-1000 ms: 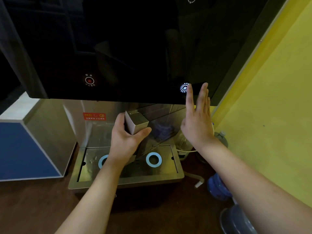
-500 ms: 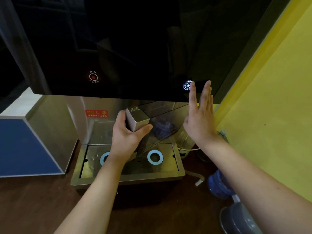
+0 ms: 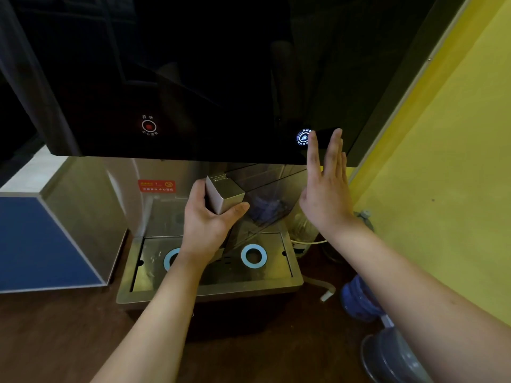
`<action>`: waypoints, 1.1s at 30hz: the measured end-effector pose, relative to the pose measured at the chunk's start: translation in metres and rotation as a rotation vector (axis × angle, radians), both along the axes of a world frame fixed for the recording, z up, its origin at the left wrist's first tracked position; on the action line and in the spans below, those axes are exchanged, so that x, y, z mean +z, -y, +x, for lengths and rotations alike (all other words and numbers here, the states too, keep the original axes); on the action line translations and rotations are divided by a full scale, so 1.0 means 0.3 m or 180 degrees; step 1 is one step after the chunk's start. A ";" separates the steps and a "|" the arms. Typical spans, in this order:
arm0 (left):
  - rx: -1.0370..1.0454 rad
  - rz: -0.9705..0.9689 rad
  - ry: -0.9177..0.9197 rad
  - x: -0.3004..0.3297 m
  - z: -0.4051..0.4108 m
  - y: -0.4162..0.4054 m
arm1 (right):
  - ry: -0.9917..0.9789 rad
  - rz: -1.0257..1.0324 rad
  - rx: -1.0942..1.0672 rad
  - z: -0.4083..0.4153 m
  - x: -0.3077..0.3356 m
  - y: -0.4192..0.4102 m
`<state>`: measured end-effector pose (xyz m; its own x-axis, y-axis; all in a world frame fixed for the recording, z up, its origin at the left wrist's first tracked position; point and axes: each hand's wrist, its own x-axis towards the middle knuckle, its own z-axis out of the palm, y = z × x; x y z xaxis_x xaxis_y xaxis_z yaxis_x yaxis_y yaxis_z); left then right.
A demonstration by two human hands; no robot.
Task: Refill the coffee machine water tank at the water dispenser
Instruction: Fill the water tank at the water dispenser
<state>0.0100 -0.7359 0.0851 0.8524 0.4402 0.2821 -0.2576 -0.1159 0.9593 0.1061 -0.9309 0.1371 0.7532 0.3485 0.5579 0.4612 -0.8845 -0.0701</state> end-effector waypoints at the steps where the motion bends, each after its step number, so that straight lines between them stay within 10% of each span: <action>1: -0.0001 -0.0008 -0.0011 -0.001 0.000 -0.001 | 0.0002 0.0002 -0.0005 0.000 0.000 0.000; 33: -0.0056 -0.0059 0.0086 0.014 -0.001 0.011 | -0.0044 0.0028 0.0050 -0.004 0.003 0.000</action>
